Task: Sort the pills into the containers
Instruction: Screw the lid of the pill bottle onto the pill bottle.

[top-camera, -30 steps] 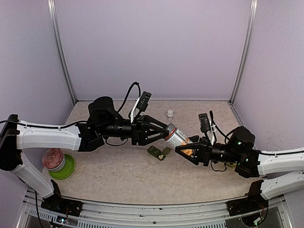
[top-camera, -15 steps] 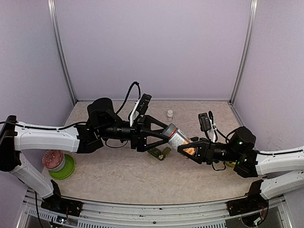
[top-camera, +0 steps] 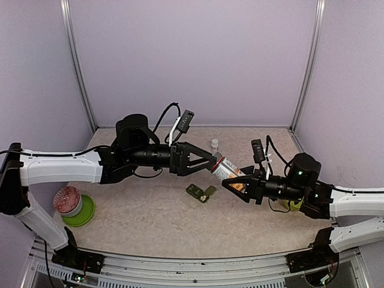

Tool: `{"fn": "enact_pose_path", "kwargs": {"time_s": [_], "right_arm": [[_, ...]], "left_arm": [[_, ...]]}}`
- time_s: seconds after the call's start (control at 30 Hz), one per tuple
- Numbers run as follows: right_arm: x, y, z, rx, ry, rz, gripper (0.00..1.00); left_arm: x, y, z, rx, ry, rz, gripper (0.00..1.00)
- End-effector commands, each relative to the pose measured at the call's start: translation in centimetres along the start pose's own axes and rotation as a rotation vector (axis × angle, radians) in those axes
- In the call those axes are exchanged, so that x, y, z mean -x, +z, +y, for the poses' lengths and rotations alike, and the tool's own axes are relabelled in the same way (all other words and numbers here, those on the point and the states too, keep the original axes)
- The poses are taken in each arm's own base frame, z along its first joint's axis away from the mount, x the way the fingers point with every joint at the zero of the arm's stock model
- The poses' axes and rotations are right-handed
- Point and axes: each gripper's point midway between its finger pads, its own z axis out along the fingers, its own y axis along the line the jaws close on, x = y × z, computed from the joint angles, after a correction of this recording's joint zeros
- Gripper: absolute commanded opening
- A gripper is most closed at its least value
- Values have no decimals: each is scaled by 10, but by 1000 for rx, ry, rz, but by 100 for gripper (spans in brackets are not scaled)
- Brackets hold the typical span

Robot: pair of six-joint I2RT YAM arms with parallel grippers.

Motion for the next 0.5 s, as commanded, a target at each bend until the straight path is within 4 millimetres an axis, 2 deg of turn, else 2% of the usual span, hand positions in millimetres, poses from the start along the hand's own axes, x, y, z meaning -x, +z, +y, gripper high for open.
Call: {"fn": "enact_pose_path", "kwargs": {"time_s": [0.0, 0.17, 0.47], "right_arm": [[17, -1, -11, -101, -200, 2, 24], [12, -1, -18, -146, -301, 46, 24], [5, -3, -28, -199, -399, 99, 24]], "left_arm": [[-6, 7, 26, 73, -146, 46, 99], [-12, 11, 32, 54, -202, 69, 98], [-14, 17, 39, 50, -230, 89, 80]]}}
